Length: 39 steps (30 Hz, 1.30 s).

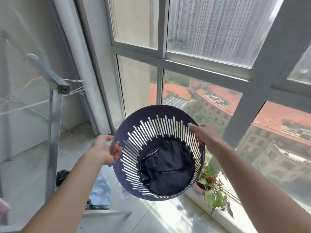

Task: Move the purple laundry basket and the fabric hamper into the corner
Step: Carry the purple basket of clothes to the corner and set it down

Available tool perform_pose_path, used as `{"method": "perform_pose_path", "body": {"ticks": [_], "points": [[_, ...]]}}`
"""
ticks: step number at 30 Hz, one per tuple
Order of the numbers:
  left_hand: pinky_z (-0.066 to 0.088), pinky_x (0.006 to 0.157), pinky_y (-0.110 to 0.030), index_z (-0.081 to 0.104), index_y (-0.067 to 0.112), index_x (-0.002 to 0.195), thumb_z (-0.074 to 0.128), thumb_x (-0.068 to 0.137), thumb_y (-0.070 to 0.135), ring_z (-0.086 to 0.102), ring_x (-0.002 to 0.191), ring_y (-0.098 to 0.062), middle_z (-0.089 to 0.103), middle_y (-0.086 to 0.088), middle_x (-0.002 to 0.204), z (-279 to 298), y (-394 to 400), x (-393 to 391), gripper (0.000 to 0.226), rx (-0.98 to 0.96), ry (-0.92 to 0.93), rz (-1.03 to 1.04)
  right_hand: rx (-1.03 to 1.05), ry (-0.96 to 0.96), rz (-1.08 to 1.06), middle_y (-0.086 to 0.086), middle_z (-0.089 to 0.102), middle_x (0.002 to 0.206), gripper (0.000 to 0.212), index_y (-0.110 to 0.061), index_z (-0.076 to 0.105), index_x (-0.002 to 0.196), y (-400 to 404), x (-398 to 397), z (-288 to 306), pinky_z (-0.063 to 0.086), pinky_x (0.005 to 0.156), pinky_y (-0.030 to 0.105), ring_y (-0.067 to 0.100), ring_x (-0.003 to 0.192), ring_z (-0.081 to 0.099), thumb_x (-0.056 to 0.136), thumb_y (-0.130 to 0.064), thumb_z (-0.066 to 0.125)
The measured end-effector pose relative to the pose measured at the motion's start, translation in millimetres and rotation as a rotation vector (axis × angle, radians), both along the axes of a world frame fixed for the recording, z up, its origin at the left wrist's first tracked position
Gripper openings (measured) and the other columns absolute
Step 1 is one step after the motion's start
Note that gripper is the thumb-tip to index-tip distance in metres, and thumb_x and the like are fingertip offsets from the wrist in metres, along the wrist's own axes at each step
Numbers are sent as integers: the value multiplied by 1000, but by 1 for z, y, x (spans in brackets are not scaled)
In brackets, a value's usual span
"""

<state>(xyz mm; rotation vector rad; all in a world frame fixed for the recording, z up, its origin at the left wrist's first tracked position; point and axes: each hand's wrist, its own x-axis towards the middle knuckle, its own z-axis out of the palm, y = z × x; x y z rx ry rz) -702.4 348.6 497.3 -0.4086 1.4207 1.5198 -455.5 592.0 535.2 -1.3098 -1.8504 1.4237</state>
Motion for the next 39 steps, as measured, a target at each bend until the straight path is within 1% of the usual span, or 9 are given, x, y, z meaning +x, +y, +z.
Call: {"method": "perform_pose_path", "body": {"ticks": [2,6,13,18,24,29,32,35,39], "points": [[36,66,-27,64,12,84,50,87,36,58,67,-12,54,2,40,1,6,-15,28,5,18,23,16,-40,35,-4,34,45,54,-19,37,51,8,-20,3,29,46,24,9,36,28,82,-42,75],[37,64,-25,67,11,96,49,87,36,57,66,-10,54,3,40,1,16,-39,32,5,50,71,12,-38,80,-1,30,48,58,-20,33,54,24,-51,0,23,48,29,15,43,27,74,-43,82],[34,61,-27,66,10,109,51,85,35,56,66,-12,56,2,48,0,36,-78,37,-21,49,186,14,-94,222,0,37,53,31,-10,52,68,73,-130,-14,27,46,27,13,45,33,81,-22,78],[32,58,-31,63,6,109,50,84,31,57,69,-15,54,0,68,11,63,-119,37,-35,35,312,66,-139,311,-1,44,54,25,-8,59,68,125,-193,-13,31,43,22,13,46,40,81,-20,78],[33,62,-27,65,6,98,46,87,30,59,74,-12,57,3,45,22,102,-154,33,42,33,419,93,-130,444,4,47,58,28,-7,60,75,193,-254,2,31,49,25,16,51,42,81,-27,78],[31,63,-26,64,6,94,43,89,34,58,71,-12,54,5,43,15,114,-164,35,90,35,549,98,-74,518,-5,41,40,37,-12,51,59,222,-299,6,27,38,18,11,36,36,82,-24,77],[31,63,-26,64,6,91,44,88,39,55,69,-12,50,5,41,16,118,-176,38,76,48,623,19,-24,579,-5,36,43,39,-13,47,58,230,-331,0,27,43,22,14,41,32,82,-20,78],[29,59,-25,63,6,89,44,87,43,54,68,-12,47,6,41,20,118,-188,42,64,38,643,-2,-6,605,-9,36,37,41,-14,47,56,230,-351,-9,27,40,20,11,38,30,82,-20,77],[27,61,-27,63,7,91,43,86,44,56,70,-11,47,8,43,20,124,-218,43,42,42,646,-29,-2,605,-11,39,31,39,-15,54,51,238,-381,-17,29,45,24,11,38,30,82,-19,78]]}}
